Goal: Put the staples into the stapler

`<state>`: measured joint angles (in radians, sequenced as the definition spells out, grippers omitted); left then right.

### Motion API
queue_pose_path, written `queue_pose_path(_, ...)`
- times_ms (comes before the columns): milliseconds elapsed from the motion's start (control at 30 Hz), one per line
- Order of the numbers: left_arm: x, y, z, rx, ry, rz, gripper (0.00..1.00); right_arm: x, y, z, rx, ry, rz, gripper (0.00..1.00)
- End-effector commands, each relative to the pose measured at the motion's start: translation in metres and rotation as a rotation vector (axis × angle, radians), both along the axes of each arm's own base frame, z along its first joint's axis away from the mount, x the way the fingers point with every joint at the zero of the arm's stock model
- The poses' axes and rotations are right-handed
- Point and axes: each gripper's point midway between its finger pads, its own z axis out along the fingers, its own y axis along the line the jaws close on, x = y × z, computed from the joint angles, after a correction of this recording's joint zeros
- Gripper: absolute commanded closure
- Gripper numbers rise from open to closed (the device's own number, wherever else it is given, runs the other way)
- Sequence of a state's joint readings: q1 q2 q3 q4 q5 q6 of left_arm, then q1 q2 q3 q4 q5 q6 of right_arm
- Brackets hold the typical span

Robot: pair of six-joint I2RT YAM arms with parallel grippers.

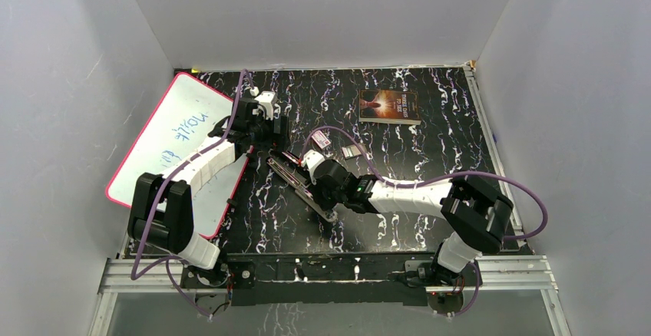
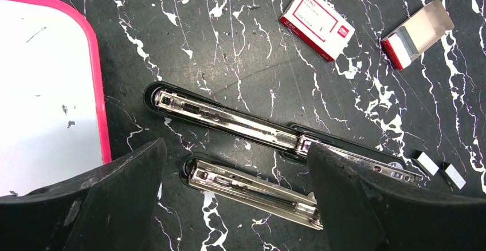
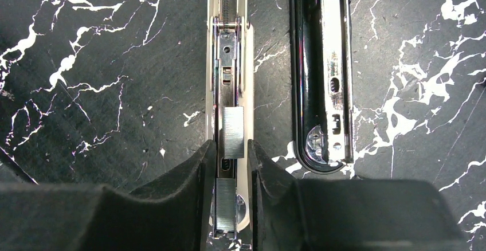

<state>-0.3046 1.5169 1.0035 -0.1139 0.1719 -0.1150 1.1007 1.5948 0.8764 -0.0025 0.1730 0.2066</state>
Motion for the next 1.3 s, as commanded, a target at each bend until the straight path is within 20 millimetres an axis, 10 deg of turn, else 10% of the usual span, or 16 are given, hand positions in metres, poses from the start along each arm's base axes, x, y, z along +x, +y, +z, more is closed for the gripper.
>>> queue_pose_path(0,0.005,0.000,0.013,-0.003,-0.025,-0.005,0.08,0.001,0.008,0.010,0.025,-0.005,0.008,0.65)
queue_pose_path(500,0.005,0.000,0.012,-0.003,-0.025,-0.005,0.08,0.018,0.022,0.067,0.178,-0.129,-0.022,0.60)
queue_pose_path(1267,0.005,0.000,0.012,-0.002,-0.026,-0.004,0.08,0.018,0.013,0.044,0.294,0.129,-0.055,0.55)
